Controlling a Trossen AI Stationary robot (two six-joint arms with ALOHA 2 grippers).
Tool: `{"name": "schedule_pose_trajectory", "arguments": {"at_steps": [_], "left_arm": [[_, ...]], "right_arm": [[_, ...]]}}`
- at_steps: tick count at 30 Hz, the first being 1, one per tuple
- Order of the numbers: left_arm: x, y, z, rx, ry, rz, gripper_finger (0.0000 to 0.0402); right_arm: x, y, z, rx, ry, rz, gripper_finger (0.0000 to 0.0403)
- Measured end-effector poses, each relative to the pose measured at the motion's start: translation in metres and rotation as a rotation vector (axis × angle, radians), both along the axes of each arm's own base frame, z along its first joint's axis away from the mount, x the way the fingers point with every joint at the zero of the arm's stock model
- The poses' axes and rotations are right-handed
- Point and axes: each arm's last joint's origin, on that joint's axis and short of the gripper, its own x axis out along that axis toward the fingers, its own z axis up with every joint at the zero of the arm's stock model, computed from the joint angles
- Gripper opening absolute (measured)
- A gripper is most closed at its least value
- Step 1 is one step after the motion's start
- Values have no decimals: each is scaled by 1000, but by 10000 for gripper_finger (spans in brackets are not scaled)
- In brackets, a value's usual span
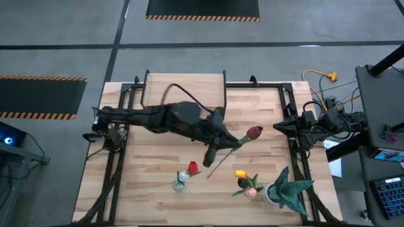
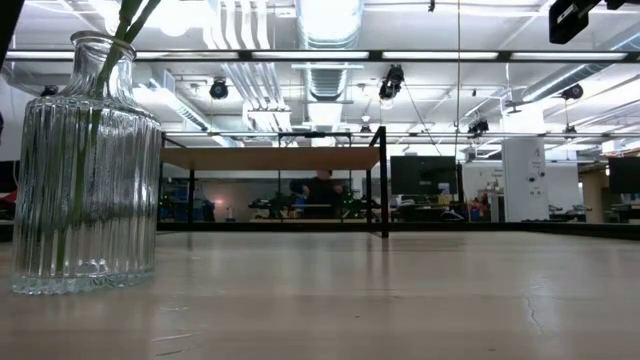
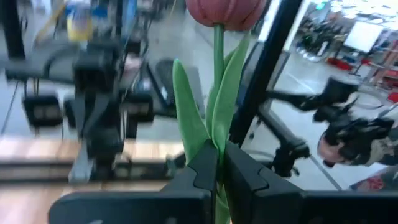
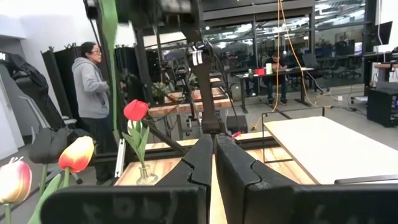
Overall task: Pick and place flowers into a vace then onto a shelf
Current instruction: Put the dark red flower into the left transparent vase
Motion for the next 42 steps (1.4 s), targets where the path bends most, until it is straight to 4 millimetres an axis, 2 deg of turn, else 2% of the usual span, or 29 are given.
{"name": "schedule_pose_trajectory", "arguments": {"at_steps": [6, 13, 18, 23, 26, 29, 33, 37, 42], "left_arm": [[-23, -3, 37, 77, -124, -17, 0], [-74, 10, 70, 177, -121, 152, 0], [-107, 11, 75, 213, -104, 168, 0], [-152, 18, 73, 286, -72, 335, 0], [-175, 22, 61, 271, -59, 386, 0], [-188, 26, 36, 236, -42, 395, 0], [-196, 28, -11, 166, -63, 403, 0], [-200, 29, -54, 72, -179, 403, 0], [-205, 23, -98, -5, -327, 303, 0]], "right_arm": [[0, 0, 0, 2, 0, 0, 13], [0, 0, 0, 16, 1, 2, 13], [0, 0, 0, 34, 3, 4, 13], [0, 0, 0, 33, 4, 4, 13], [0, 0, 0, 34, 4, 4, 13], [0, 0, 0, 31, 4, 3, 13], [0, 0, 0, 28, 4, 2, 13], [0, 0, 0, 28, 2, 2, 13], [0, 0, 0, 28, 2, 2, 13]]}}
